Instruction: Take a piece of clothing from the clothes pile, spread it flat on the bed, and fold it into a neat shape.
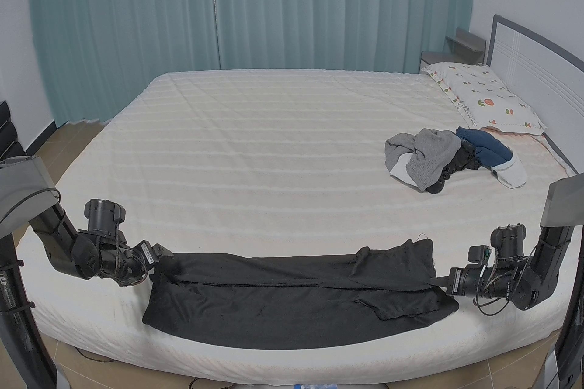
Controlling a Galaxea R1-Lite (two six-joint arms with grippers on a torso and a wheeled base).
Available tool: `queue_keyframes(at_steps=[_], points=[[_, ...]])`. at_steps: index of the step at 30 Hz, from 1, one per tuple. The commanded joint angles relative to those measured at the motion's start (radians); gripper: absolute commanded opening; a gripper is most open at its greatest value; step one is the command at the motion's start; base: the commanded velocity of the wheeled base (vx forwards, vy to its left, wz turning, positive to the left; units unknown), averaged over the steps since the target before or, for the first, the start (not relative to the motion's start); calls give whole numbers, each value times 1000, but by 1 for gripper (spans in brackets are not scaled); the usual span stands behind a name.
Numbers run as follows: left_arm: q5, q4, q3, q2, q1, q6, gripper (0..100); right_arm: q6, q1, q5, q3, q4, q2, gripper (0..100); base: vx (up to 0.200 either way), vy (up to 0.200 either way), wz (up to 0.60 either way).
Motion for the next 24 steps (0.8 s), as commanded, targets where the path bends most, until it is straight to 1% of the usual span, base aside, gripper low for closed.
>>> queue_keyframes(at_steps=[1, 6, 10, 11, 17, 20, 22, 23, 24], points=[[6, 0, 6, 17, -22, -2, 100, 7, 2, 1, 12, -9, 9, 0, 0, 0, 0], [6, 1, 7, 25, -22, -4, 100, 18, 1, 2, 7, -9, 9, 0, 0, 0, 0], [6, -2, 10, 37, -29, -4, 100, 44, 2, 1, 1, -9, 9, 0, 0, 0, 0], [6, -3, 10, 37, -28, -4, 0, 50, 1, 2, -1, -9, 9, 0, 0, 0, 0], [6, -2, 10, 38, -29, -4, 0, 67, 2, 2, -4, -26, 18, 0, 0, 0, 0], [12, -3, 7, 40, -29, -4, 0, 91, 4, 1, -4, -47, 22, 0, 0, 0, 0], [24, -2, 6, 38, -28, -4, 0, 93, 4, 1, -4, -51, 22, 0, 0, 0, 0], [55, -3, 0, 38, -28, -4, 0, 99, 4, 1, -4, -52, 22, 0, 0, 0, 0], [65, -5, -2, 37, -28, -4, 0, 99, 4, 1, -4, -52, 22, 0, 0, 0, 0]])
